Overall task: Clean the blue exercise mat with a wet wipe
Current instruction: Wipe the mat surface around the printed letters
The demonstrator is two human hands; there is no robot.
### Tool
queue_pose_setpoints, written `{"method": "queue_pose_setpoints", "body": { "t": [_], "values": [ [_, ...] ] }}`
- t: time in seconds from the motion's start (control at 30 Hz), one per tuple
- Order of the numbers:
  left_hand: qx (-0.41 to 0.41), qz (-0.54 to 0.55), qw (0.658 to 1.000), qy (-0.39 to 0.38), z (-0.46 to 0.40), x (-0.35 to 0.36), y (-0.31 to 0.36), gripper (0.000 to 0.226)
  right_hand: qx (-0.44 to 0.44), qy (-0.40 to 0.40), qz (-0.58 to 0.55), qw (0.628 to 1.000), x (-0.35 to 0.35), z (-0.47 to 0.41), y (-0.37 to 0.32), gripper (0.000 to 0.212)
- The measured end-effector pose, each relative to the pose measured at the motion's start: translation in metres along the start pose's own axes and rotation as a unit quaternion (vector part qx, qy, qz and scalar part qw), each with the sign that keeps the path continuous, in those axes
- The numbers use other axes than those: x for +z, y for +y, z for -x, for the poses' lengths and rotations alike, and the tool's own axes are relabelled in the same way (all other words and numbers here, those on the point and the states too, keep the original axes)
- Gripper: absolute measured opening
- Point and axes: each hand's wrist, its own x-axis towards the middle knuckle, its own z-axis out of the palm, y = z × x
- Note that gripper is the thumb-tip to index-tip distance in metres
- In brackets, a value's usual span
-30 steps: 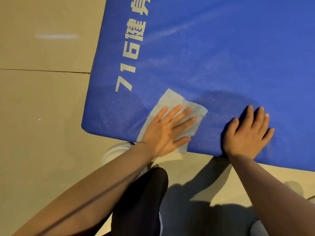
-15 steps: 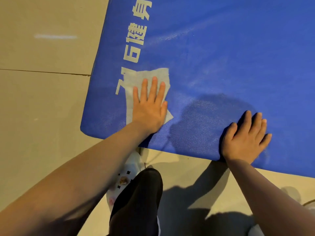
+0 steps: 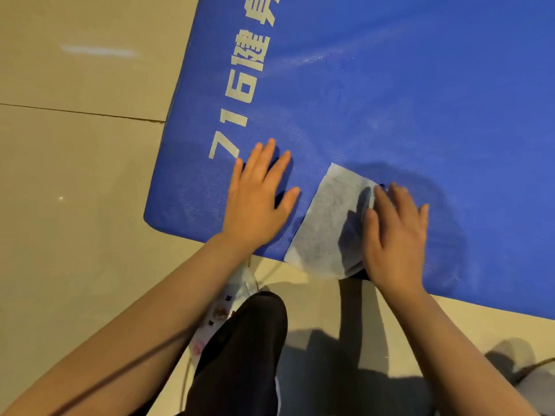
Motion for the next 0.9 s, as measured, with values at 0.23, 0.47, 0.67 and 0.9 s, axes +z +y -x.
{"method": "queue_pose_setpoints", "body": {
  "t": [0.23,0.47,0.67,0.9],
  "values": [
    [-0.049,-0.127,0.991,0.01,0.009,0.007,-0.045,0.059,-0.172,-0.075,0.114,0.976,0.067,-0.019,-0.045,0.061],
    [-0.045,-0.116,0.992,0.033,0.01,0.006,-0.044,0.061,-0.037,-0.014,0.164,0.986,0.001,-0.057,0.084,0.06],
    [-0.051,-0.125,0.99,0.032,0.009,0.006,-0.042,0.062,0.21,0.018,0.178,0.961,-0.052,0.002,0.152,0.069],
    [-0.049,-0.13,0.99,0.038,0.008,0.006,-0.041,0.063,0.051,-0.038,0.169,0.984,0.033,-0.002,0.016,0.068]
  ]
}}
